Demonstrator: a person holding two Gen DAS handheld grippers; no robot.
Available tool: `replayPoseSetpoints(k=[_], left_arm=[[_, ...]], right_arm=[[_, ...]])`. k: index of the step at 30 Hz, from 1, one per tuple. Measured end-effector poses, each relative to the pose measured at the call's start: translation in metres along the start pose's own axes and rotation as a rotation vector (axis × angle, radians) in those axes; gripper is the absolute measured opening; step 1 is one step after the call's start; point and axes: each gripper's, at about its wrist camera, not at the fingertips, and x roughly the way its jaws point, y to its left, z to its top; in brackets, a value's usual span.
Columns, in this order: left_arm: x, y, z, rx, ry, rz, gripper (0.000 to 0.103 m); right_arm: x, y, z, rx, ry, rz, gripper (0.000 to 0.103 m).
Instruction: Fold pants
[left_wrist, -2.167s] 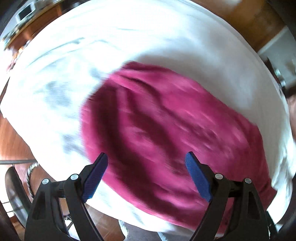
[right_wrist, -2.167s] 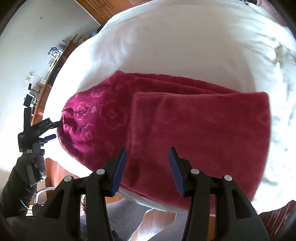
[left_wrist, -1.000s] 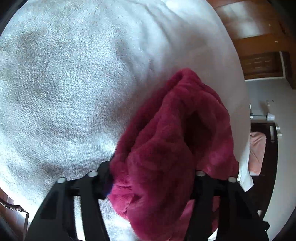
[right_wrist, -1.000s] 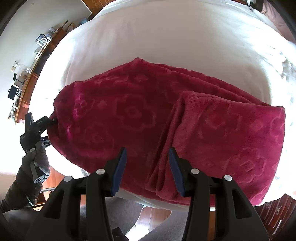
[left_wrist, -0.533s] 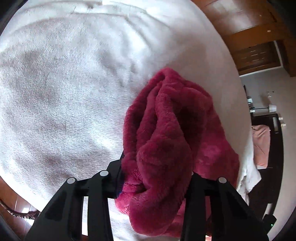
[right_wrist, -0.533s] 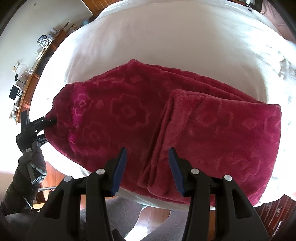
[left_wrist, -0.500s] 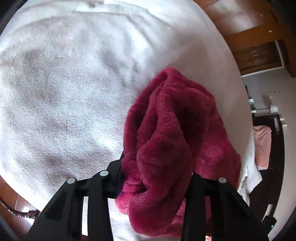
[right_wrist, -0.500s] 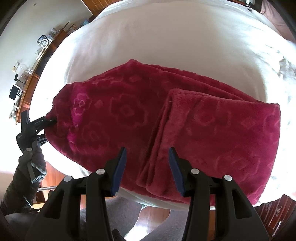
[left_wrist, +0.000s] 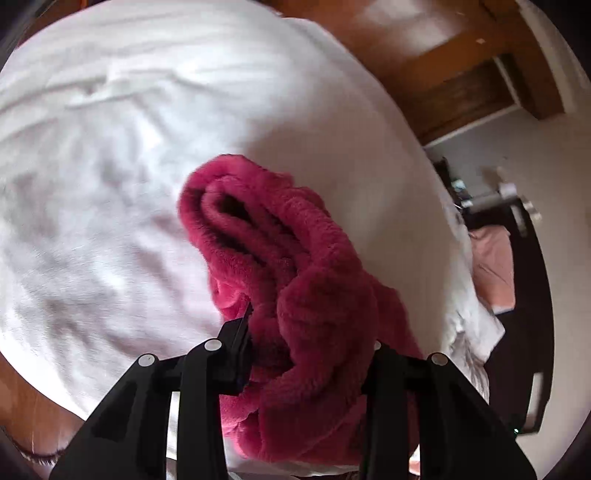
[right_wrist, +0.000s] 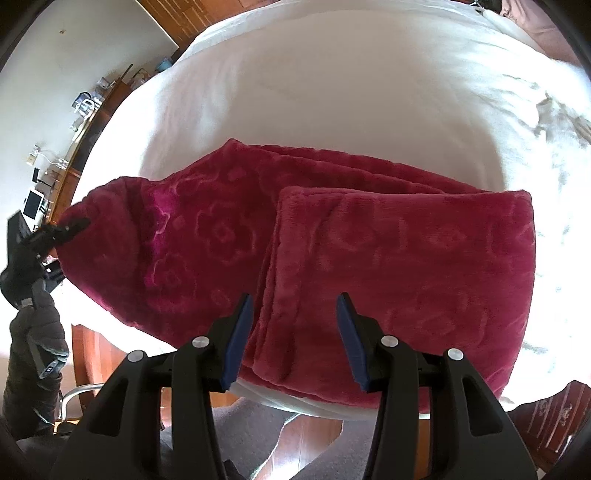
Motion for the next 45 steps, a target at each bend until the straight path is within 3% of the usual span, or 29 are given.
replayPoseSetpoints(k=[10, 26, 40, 45], left_arm=[[-0.007, -0.115, -0.032, 0.15, 0.005, -0.073, 0.034], [0.03, -0.309, -0.167, 0.544, 0.172, -0.167, 0.035], [0.102, -0.386, -0.256, 0.749, 0.364, -0.151, 0.035], [0.131, -0.399, -0.286, 0.829, 0.409, -0.101, 0.036]], right_arm=[[-0.021, -0.05, -0.007, 0.039, -0.032, 0.048, 0.048], [-0.054, -0.151, -0.036, 0.153, -0.088, 0.141, 0.048], [-0.067, -0.217, -0.064, 0.28, -0.108, 0.139, 0.048], [-0.062, -0.227, -0.068, 0.305, -0.104, 0.134, 0.048]])
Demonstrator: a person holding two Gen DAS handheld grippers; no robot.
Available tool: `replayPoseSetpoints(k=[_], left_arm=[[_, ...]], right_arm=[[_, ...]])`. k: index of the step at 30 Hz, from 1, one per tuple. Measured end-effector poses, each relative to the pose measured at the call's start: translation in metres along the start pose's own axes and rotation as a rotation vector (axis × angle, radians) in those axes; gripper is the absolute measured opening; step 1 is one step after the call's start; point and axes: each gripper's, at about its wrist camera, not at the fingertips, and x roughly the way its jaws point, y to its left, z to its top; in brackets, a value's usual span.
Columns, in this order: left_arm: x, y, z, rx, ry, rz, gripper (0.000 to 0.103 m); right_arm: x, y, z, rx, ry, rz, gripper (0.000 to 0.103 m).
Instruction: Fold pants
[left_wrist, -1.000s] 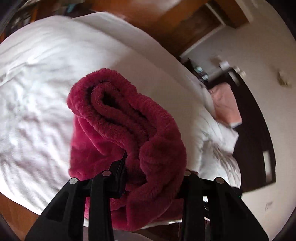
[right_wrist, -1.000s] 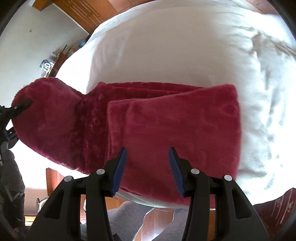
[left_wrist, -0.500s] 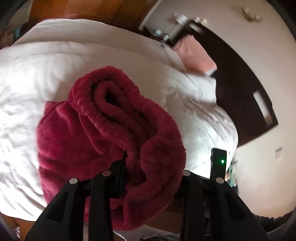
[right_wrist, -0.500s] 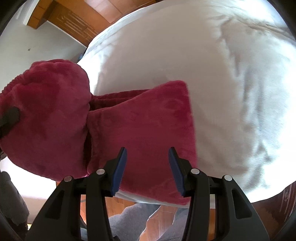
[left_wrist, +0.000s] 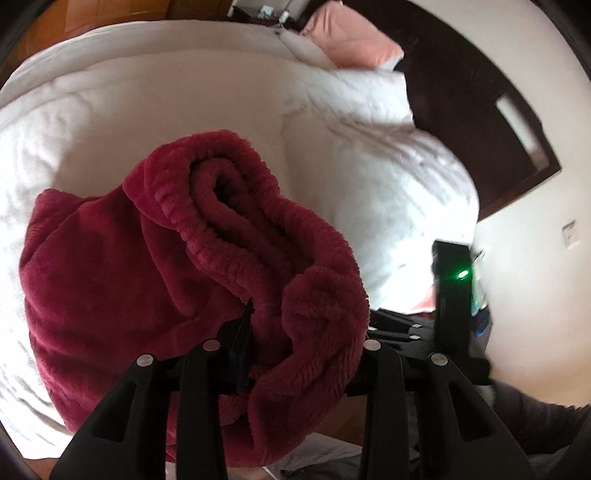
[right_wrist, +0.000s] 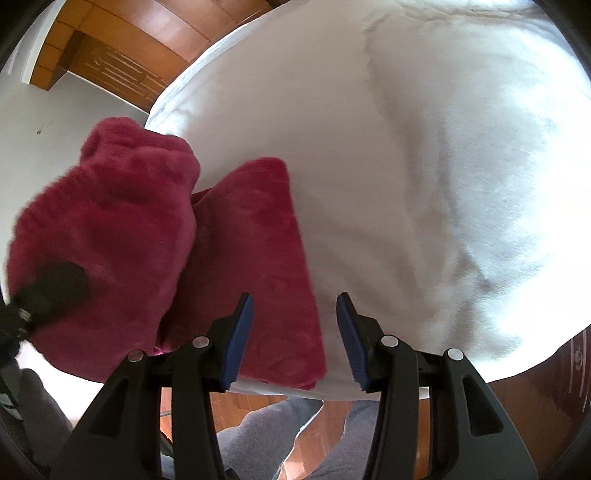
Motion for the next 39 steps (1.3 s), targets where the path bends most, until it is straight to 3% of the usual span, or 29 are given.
replayPoseSetpoints(k=[6, 13, 18, 22, 27, 32, 37, 38, 39], left_arm=[[0.031, -0.001, -0.003, -0.039, 0.066, 0.004, 0.051], [0.017, 0.002, -0.005, -0.07, 0.035, -0.062, 0.064], [0.006, 0.005, -0.005, -0.092, 0.003, -0.053, 0.064], [-0.008, 0.039, -0.014, -0.188, -0.025, -0.013, 0.064], [-0.024, 0.086, -0.037, -0.293, -0.034, 0.053, 0.064], [-0.028, 0.11, -0.056, -0.36, -0.021, 0.097, 0.064], [-0.028, 0.117, -0.076, -0.362, -0.009, 0.138, 0.064], [-0.026, 0.12, -0.08, -0.363, -0.001, 0.149, 0.064], [-0.026, 0.122, -0.083, -0.367, 0.004, 0.155, 0.064]], right_arm=[[-0.004, -0.015, 0.002, 0.018, 0.003, -0.005, 0.048], [-0.009, -0.025, 0.01, 0.022, -0.001, -0.004, 0.048], [-0.012, -0.025, 0.019, 0.022, -0.014, -0.001, 0.048], [-0.026, -0.016, 0.026, 0.014, -0.045, 0.012, 0.048], [-0.042, 0.015, 0.027, -0.084, -0.058, 0.084, 0.048], [-0.026, 0.047, 0.028, -0.169, -0.007, 0.131, 0.048], [0.009, 0.061, 0.02, -0.235, 0.075, 0.087, 0.048], [0.019, 0.061, 0.017, -0.26, 0.103, 0.072, 0.046], [0.025, 0.063, 0.012, -0.285, 0.113, 0.049, 0.031]])
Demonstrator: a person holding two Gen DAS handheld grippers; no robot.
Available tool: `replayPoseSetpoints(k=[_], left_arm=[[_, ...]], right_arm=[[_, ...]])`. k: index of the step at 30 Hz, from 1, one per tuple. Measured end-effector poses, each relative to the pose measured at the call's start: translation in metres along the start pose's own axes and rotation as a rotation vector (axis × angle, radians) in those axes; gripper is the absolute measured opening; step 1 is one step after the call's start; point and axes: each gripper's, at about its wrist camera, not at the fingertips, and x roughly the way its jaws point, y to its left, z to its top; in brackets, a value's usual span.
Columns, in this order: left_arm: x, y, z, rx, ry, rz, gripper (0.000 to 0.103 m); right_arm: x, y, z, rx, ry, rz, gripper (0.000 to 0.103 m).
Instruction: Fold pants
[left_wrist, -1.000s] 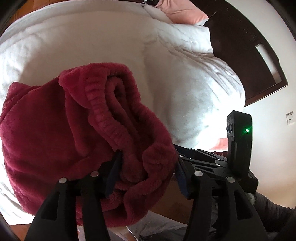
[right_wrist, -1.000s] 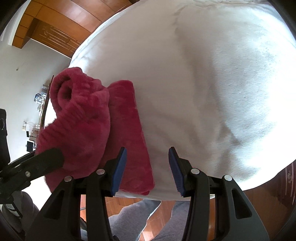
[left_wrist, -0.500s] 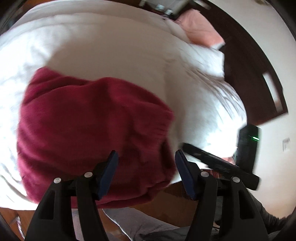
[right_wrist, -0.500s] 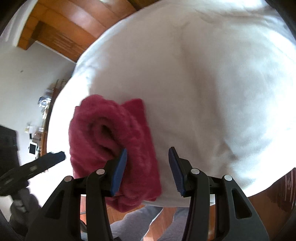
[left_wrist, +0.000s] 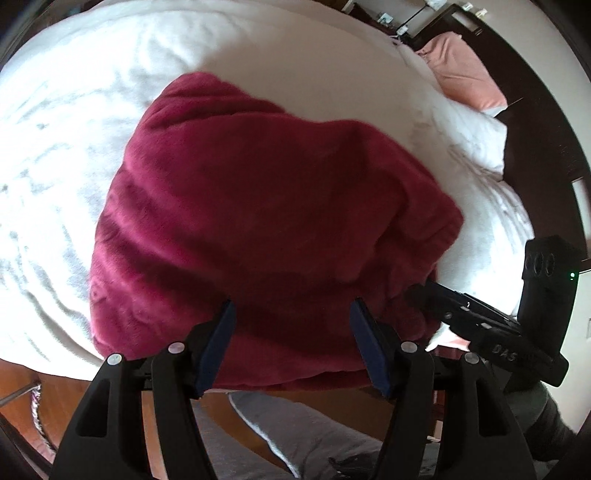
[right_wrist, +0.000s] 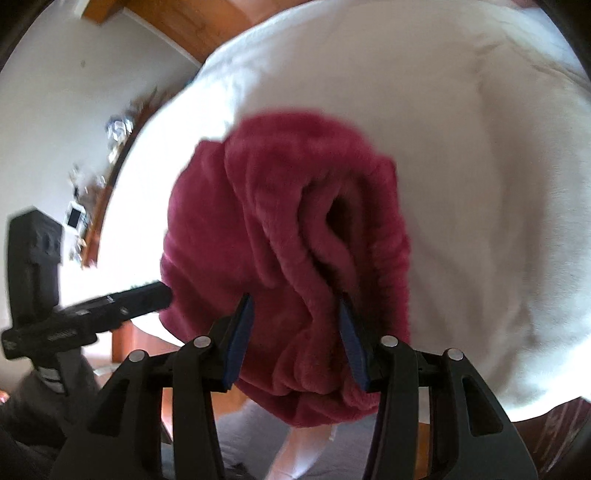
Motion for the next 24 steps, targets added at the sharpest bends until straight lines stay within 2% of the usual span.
replayPoseSetpoints(k=[1, 2, 4, 8, 12, 15, 17, 20, 21, 23, 24], left_arm=[[0.003, 0.005, -0.003, -0.01, 0.008, 0.009, 0.064], [0.006, 0.009, -0.007, -0.019, 0.015, 0.015, 0.064], [0.008, 0.018, -0.011, -0.037, 0.023, 0.03, 0.064], [0.01, 0.031, -0.014, -0.071, 0.032, 0.042, 0.064], [0.011, 0.032, -0.015, -0.064, 0.039, 0.038, 0.064], [0.022, 0.023, -0.02, -0.014, 0.064, 0.05, 0.07], [0.032, 0.017, -0.026, 0.036, 0.095, 0.08, 0.07], [0.042, 0.006, -0.038, 0.14, 0.118, 0.14, 0.072], [0.041, 0.003, -0.041, 0.164, 0.12, 0.149, 0.072], [0.037, 0.003, -0.045, 0.176, 0.12, 0.14, 0.072], [0.035, 0.004, -0.047, 0.175, 0.121, 0.135, 0.072]], right_arm=[[0.005, 0.001, -0.001, -0.017, 0.014, -0.019, 0.012], [0.009, 0.0, -0.001, -0.025, 0.043, -0.027, 0.012], [0.004, -0.001, -0.002, -0.017, 0.039, -0.014, 0.011], [-0.036, -0.013, -0.003, 0.029, 0.004, 0.062, 0.01], [-0.046, -0.028, -0.016, 0.036, 0.037, 0.033, 0.01], [-0.025, -0.039, -0.029, 0.051, 0.091, -0.013, 0.01], [-0.002, -0.041, -0.038, 0.061, 0.121, -0.05, 0.01], [0.011, -0.044, -0.04, 0.078, 0.128, -0.079, 0.01], [0.009, -0.044, -0.038, 0.083, 0.118, -0.071, 0.012], [0.001, -0.042, -0.032, 0.087, 0.099, -0.057, 0.022], [-0.006, -0.041, -0.027, 0.091, 0.085, -0.057, 0.041]])
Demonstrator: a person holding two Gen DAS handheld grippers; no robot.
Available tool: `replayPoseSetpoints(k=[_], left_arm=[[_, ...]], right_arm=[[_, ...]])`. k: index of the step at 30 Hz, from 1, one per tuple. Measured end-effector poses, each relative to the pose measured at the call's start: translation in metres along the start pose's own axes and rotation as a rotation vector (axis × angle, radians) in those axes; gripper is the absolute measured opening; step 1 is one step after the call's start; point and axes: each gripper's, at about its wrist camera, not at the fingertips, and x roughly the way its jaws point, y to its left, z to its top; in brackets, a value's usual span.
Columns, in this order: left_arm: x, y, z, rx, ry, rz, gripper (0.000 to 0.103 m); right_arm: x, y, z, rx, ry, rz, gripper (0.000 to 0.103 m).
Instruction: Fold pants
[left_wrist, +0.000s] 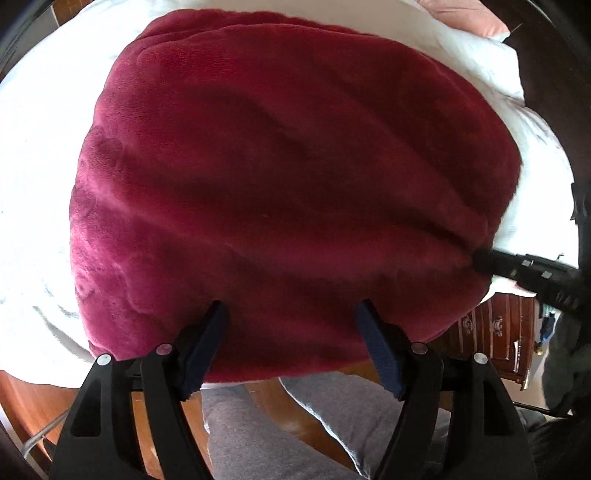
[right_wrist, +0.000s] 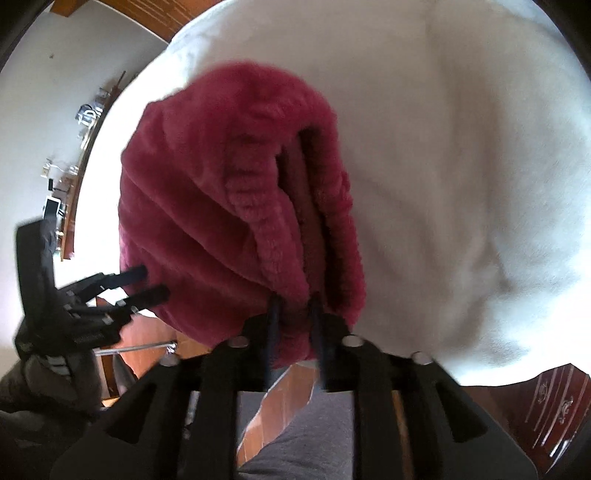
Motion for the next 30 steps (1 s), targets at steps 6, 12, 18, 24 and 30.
replayPoseSetpoints(k=[6, 12, 18, 24, 30], left_arm=[[-0.002, 0.003, -0.004, -0.005, 0.004, 0.0, 0.072], [0.002, -0.003, 0.01, -0.015, 0.006, 0.004, 0.073], [0.013, -0.004, -0.002, -0.014, 0.017, 0.0, 0.073], [0.013, -0.004, 0.002, -0.014, 0.019, -0.001, 0.073], [-0.01, 0.004, 0.015, -0.051, -0.038, 0.003, 0.073]], right_arm=[[-0.034, 0.015, 0.048, 0.058, -0.167, 0.089, 0.061], [-0.016, 0.013, 0.088, 0.082, -0.208, -0.055, 0.026], [0.016, -0.012, 0.105, 0.13, -0.17, -0.12, 0.023], [0.023, -0.008, 0.1, 0.113, -0.174, -0.101, 0.03], [-0.022, -0.03, 0.068, 0.127, -0.178, 0.003, 0.067]])
